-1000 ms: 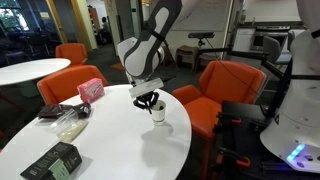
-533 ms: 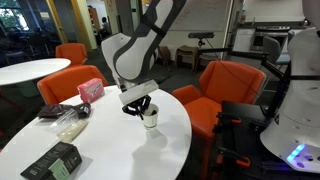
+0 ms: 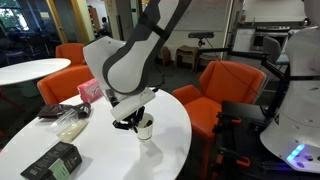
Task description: Move the cup to the left
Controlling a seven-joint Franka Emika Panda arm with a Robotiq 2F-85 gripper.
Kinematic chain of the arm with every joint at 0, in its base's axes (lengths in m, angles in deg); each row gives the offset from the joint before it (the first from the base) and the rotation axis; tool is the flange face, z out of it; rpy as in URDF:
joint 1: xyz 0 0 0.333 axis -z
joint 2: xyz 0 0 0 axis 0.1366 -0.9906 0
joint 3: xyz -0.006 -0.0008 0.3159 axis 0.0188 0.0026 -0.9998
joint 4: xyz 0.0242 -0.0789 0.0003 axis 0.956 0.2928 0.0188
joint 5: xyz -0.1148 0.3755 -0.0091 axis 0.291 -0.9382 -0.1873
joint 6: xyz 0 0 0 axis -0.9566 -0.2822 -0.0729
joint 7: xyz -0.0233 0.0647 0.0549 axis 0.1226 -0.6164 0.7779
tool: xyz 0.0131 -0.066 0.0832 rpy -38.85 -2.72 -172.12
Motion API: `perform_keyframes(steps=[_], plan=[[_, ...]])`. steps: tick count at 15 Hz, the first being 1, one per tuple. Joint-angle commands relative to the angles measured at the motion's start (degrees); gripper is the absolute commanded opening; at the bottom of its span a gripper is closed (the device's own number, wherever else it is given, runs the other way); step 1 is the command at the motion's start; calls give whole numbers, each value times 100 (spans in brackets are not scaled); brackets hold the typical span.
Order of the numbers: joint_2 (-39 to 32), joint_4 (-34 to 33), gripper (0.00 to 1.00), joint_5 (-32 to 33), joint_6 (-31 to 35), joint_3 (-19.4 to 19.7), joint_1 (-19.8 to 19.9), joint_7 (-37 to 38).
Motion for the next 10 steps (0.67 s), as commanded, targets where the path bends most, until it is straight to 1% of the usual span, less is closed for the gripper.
perform_keyframes(steps=[1,3,7,10], plan=[[-90,-232,1,116,-332,-78,-97,-184],[-134,-312,1,216,-377,-102,-173,-259],[-273,-454,1,605,-409,-115,-279,-848],[-432,-603,1,745,-415,-116,-258,-1275]])
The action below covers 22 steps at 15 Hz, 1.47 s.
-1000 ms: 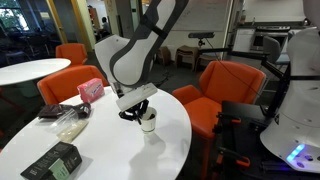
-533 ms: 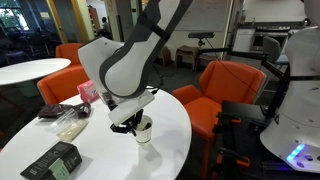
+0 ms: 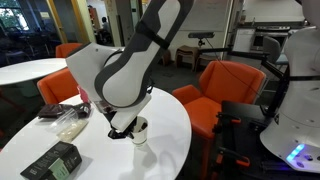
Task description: Move the cup to the left
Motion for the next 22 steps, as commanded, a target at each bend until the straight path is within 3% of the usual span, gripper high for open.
perform_keyframes(steps=[1,5,9,13,14,15,22], plan=[[-208,-311,1,147,-260,-2,48,-594],[-355,-446,1,271,-216,7,105,-1251],[-478,-455,1,800,-135,97,-18,-1345],[-545,-461,1,896,-121,30,20,-1417],[-531,-476,28,878,-144,9,34,-1495],[-524,-483,29,871,-132,-3,52,-1581],[-180,-325,81,734,-227,-77,218,-2024]])
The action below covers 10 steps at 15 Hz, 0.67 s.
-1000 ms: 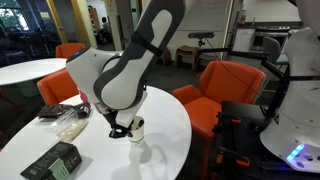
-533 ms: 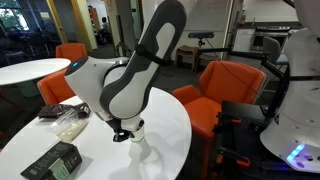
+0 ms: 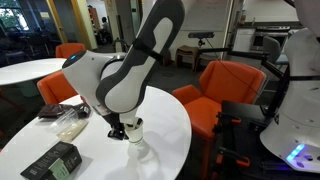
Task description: Move the cup to the left
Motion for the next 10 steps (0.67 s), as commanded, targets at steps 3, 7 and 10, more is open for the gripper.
perform_keyframes(steps=[3,7,10], plan=[[610,297,100,-299,-823,-230,261,-663],[1215,452,100,-367,-1874,-325,415,-1095],[1627,565,100,-180,-2124,-312,515,-1176]])
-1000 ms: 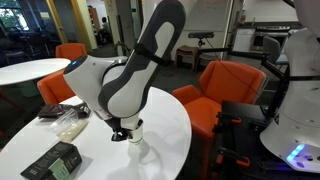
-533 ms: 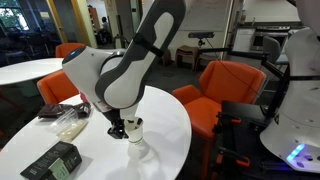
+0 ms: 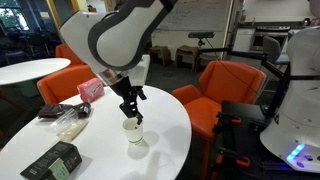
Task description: Move the cup to the left
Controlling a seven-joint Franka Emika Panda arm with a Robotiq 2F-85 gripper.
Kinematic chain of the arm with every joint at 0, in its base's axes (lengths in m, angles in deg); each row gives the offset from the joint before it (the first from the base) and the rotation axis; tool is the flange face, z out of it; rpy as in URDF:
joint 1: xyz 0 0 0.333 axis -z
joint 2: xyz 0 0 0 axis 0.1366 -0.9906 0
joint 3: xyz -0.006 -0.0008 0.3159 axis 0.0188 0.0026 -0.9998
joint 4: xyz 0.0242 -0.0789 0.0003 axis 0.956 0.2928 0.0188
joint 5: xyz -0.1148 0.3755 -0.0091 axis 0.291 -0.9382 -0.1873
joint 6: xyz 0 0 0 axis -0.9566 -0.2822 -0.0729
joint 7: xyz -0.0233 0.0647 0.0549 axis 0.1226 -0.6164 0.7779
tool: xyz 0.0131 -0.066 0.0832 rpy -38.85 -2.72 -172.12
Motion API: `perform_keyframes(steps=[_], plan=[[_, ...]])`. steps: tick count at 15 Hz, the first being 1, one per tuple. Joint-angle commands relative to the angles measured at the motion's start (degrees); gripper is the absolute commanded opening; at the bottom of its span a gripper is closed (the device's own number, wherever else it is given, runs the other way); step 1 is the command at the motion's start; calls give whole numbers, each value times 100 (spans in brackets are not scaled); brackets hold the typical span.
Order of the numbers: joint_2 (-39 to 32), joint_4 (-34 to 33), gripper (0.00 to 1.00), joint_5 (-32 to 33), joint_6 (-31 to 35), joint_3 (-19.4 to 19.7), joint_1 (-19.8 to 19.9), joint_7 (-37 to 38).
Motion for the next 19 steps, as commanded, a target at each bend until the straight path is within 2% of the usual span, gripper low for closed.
perform_keyframes(steps=[1,6,19], plan=[[469,266,100,224,-207,-81,181,-229],[774,412,100,441,-240,-92,356,-367],[894,441,100,559,-262,-74,542,-453]])
